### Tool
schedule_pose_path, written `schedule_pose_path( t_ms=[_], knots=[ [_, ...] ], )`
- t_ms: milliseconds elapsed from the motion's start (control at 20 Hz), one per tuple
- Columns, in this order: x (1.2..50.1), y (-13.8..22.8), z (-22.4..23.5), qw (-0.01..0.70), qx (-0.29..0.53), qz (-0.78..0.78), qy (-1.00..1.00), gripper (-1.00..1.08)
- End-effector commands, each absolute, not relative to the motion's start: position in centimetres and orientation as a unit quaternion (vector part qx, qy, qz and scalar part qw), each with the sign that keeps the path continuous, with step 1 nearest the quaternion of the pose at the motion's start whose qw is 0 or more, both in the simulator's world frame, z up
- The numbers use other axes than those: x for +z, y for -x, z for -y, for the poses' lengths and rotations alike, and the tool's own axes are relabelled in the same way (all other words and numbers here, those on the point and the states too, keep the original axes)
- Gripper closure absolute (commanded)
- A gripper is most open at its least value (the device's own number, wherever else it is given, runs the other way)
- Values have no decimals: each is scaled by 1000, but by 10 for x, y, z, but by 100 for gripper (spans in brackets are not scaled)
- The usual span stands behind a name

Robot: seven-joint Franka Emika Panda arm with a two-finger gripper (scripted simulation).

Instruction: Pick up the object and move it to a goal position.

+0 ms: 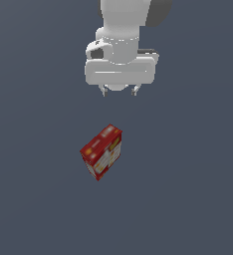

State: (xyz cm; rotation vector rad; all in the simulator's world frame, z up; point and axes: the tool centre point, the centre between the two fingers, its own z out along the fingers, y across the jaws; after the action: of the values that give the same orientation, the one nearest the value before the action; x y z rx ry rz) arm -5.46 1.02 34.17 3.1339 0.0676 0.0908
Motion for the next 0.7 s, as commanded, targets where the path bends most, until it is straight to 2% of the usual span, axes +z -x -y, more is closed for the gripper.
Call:
schedule_pose_path(
  t_ms=[0, 650],
  knots=[
    [341, 54, -10, 3, 29, -21, -999, -92],
    [323, 27, 4, -2, 22, 63, -998, -92]
  ],
)
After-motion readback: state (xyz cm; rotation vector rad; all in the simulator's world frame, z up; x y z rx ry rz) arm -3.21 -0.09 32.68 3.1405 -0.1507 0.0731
